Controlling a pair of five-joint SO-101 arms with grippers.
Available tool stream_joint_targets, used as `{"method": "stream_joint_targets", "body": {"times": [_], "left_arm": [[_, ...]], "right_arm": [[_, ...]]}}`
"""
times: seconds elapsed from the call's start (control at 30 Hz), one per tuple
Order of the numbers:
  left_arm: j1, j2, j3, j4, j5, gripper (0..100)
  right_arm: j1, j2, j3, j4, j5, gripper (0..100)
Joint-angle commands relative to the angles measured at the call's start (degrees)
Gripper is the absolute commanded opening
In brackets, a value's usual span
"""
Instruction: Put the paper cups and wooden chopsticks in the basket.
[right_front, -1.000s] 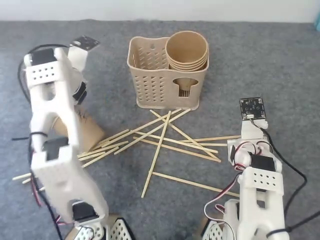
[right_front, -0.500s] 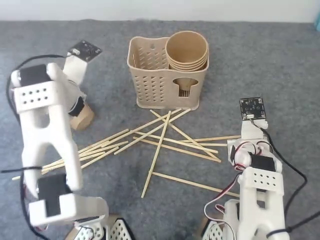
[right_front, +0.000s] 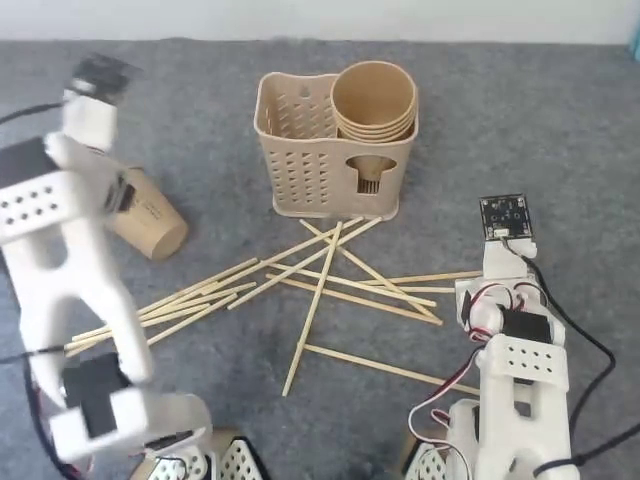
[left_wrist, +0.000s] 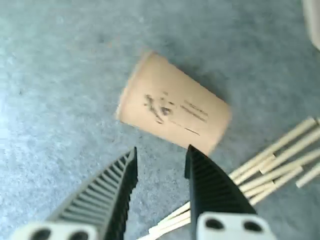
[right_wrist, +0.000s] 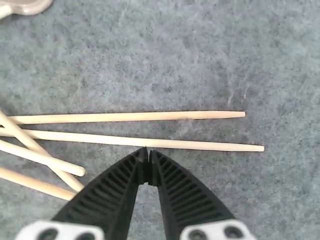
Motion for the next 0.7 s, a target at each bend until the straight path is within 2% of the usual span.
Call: {"method": "stream_joint_targets", "body": {"times": [0.0, 0.13, 0.3, 0.4, 0.5, 0.67], "left_arm": [[-2.9, 10.1, -9.5, -1.8, 2.5, 14], [-3.5, 26.0, -24.8, 3.8, 2.5, 14], [-3.3, 43.0, -50.1, 13.1, 2.6, 14], [-3.5, 49.3, -60.6, 13.0, 4.7, 15], [-3.6, 52.4, -65.2, 13.0, 4.7, 15], [-3.1, 52.7, -63.7, 13.0, 4.7, 18]], "right_arm": [[0.5, -1.7, -0.4, -0.7, 0.4, 0.8], [0.3, -1.5, -0.4, -0.7, 0.4, 0.8], [0.2, -1.4, -0.3, -0.6, 0.4, 0.8], [0.2, -1.4, -0.3, -0.5, 0.4, 0.8], [0.2, -1.4, -0.3, -0.5, 0.4, 0.8], [0.2, -1.4, -0.3, -0.5, 0.4, 0.8]]}}
